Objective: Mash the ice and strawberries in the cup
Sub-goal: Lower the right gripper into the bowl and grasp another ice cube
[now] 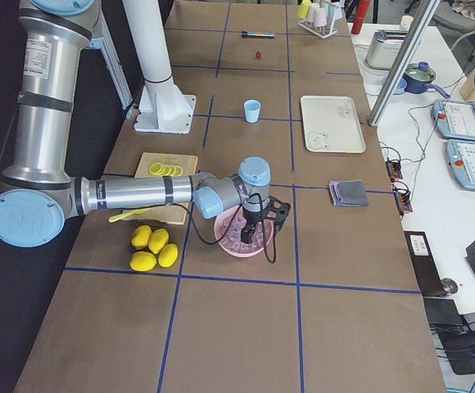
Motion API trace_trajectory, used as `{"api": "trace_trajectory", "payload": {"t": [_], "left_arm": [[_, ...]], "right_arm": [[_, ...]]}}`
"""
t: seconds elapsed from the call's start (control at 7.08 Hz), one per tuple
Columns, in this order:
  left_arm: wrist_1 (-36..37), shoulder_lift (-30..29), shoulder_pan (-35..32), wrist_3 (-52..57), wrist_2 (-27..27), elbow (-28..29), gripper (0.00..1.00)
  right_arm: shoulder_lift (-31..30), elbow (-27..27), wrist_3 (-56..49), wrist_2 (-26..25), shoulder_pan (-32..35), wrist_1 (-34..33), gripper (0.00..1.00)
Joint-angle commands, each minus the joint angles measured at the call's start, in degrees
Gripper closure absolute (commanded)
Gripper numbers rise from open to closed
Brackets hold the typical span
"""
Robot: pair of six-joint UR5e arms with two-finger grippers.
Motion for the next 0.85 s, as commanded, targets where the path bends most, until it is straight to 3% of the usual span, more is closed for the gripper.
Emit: {"api": "trace_trajectory", "payload": {"t": [0.0,0.57,0.71], "left_arm": [[0.0,0.0,0.0,0.0,0.0,0.0,0.00],[0.0,0.0,0.0,0.0,0.0,-0.1,0.00],[0.0,0.0,0.1,0.0,0.0,-0.1,0.00]], "right_arm": [[0.4,-1.1,0.5,0.1,-1.3,0.0,0.02],[0.5,-2.6,0.5,0.2,-2.0,0.0,0.05],[0.5,-2.8,0.5,0.2,-2.0,-0.1,0.11]]}}
